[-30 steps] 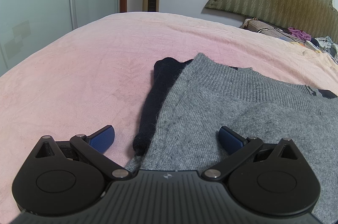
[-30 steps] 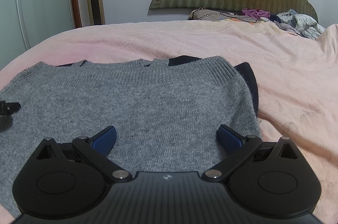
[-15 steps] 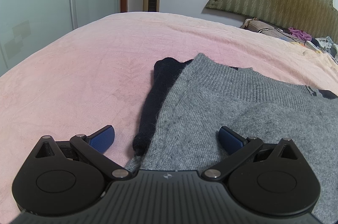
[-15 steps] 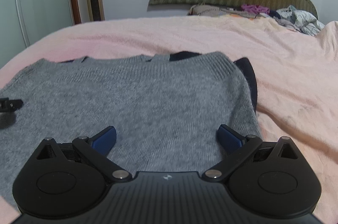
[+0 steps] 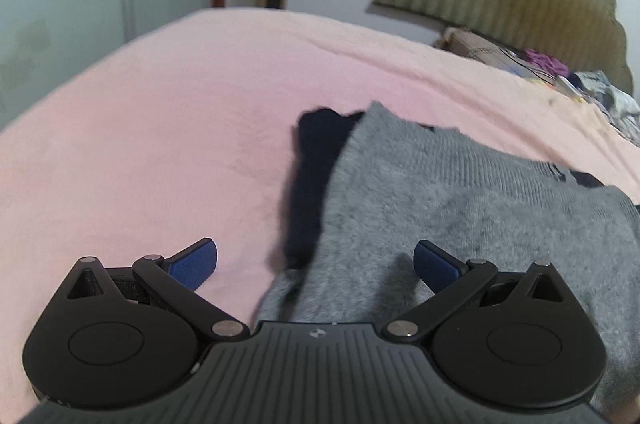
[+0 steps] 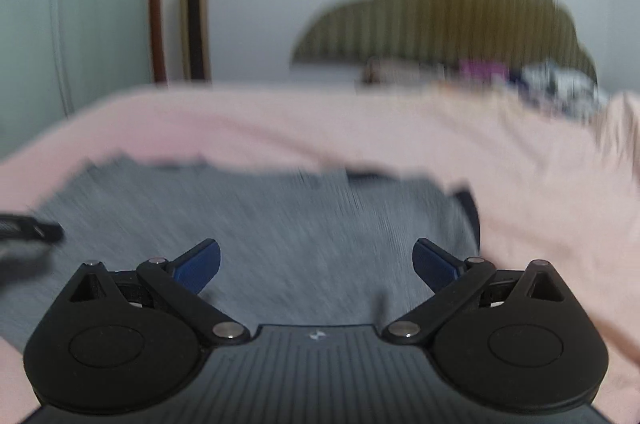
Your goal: Fold small clothes
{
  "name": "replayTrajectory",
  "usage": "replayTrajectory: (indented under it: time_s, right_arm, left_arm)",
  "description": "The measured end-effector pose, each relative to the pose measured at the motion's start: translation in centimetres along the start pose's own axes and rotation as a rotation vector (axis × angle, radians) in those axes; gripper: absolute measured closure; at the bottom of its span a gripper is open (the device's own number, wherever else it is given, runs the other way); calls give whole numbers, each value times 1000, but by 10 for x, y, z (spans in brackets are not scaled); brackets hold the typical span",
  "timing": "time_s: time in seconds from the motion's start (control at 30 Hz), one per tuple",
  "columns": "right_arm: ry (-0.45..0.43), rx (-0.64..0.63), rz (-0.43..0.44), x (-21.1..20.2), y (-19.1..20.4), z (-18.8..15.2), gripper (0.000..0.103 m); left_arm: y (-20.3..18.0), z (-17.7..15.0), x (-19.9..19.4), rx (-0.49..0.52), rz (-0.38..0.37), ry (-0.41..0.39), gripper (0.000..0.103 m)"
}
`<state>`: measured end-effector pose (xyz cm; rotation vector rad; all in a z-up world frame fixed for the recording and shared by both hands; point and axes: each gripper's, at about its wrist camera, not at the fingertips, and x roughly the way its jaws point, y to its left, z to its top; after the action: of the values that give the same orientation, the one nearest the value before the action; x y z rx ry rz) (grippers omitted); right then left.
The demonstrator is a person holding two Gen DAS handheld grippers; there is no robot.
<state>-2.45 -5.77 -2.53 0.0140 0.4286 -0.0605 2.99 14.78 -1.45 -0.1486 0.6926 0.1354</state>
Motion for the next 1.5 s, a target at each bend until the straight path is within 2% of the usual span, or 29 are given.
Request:
replayTrajectory:
  time_s: [0.07, 0.13, 0.17, 0.23, 0.3, 0.37, 0.47, 0.67, 0.77, 0.9, 1.17, 1.5]
  right_arm:
    - [-10, -2, 64, -9, 11, 5, 0]
    - [53, 6, 122, -6, 23, 6, 0]
    - [57, 18, 124, -6, 28, 4, 0]
    - [9, 26, 89, -12, 37, -2, 0]
    - [1, 26, 39, -16, 43, -6, 0]
    - [63, 23, 29, -10, 43, -10, 0]
    - [82, 46, 43, -8, 37, -18, 0]
    - [139, 36, -22, 0, 14, -36, 0]
    - [132, 37, -69, -1, 1, -42, 0]
    - [147, 74, -91, 4, -13, -46, 0]
    - [181, 60, -95, 15, -10, -54, 0]
    - [183, 75, -91, 15, -12, -56, 0]
  left_arm:
    - [-4, 0, -9, 22, 27, -18, 0]
    - [-10, 1, -16, 70, 43, -18, 0]
    - [-13, 1, -18, 100, 60, -17, 0]
    - [-19, -3, -23, 156, 93, -22, 0]
    - [-22, -9, -30, 177, 86, -34, 0]
    - [-21, -13, -35, 159, 71, -44, 0]
    - [-20, -17, -38, 127, 66, -47, 0]
    - [-27, -25, -36, 116, 38, -22, 0]
    - [-31, -29, -31, 122, 28, -1, 0]
    - [-32, -34, -25, 121, 28, 25, 0]
    - [-24, -42, -20, 76, 10, 25, 0]
    - [-25, -48, -19, 81, 17, -2, 0]
